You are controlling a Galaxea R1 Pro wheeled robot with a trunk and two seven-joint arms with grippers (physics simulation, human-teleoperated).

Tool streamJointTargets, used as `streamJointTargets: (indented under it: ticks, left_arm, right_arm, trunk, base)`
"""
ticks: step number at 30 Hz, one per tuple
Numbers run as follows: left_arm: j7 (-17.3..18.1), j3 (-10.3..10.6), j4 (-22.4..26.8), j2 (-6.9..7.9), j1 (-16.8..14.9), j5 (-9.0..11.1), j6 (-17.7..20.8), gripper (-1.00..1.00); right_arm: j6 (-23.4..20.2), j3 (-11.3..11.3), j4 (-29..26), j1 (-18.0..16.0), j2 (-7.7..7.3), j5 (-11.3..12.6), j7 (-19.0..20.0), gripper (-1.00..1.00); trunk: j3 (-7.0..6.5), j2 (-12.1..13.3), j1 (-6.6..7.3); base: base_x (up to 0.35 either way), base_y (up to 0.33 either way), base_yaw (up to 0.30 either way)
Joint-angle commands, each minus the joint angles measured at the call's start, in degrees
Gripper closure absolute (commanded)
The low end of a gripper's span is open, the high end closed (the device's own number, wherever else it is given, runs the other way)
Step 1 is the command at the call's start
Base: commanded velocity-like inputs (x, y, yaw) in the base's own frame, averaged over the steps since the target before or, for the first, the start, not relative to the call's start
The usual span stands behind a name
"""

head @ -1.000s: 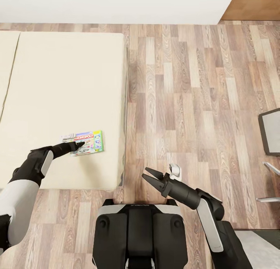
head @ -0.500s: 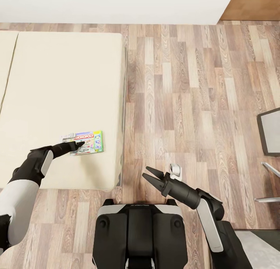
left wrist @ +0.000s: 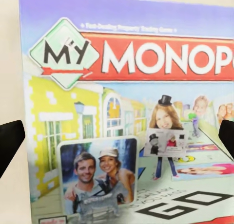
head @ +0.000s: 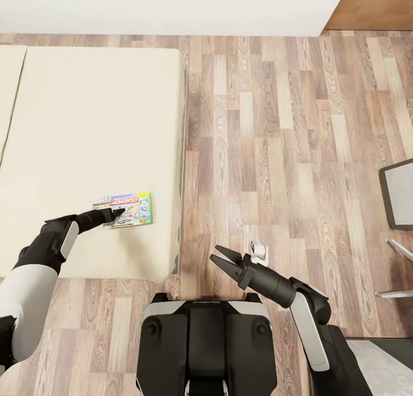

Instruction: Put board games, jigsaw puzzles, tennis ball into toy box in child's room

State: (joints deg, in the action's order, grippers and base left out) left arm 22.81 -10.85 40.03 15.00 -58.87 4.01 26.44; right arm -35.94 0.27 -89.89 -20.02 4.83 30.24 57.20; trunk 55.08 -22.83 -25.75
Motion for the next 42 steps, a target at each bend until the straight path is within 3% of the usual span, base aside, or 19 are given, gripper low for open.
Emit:
streamJointTargets:
  ticks: [1,16,22,35,42]
  left_arm:
    - [0.12,-0.14,0.05,-0.01,-0.01,0.44,0.64,-1.0]
    - [0.79,-0.13,0.91,-0.05,-0.01,0.49,4.24,-1.0]
    - [3.3,-0.1,1.87,-0.06,-0.01,0.48,6.01,-1.0]
    - [4.17,-0.07,2.02,-1.07,-0.01,0.47,6.38,-1.0]
    - [6.38,-0.05,2.01,-1.42,-0.01,0.47,6.91,-1.0]
  right_arm:
    - [-0.42,-0.01,0.02,-0.02,0.01,0.34,-0.02,-1.0]
    - [-0.44,-0.05,0.0,-0.02,0.01,0.34,0.22,-1.0]
    - [-0.44,-0.09,0.0,-0.02,0.01,0.34,0.34,-1.0]
    - [-0.44,-0.1,0.02,-0.02,0.01,0.39,0.4,-1.0]
    - [-0.44,-0.1,-0.02,-0.02,-0.07,0.58,0.46,-1.0]
  trunk:
    - [0.05,-0.09,-0.03]
    - [0.05,-0.09,-0.03]
    - [0.05,-0.09,-0.03]
    - [0.05,-0.09,-0.03]
    - [0.05,-0.09,-0.03]
  base:
    - [0.0,-0.005,0.0]
    - [0.0,-0.066,0.0]
    - [0.0,-0.013,0.0]
    - [0.0,0.0,0.0]
    - [0.0,0.0,0.0]
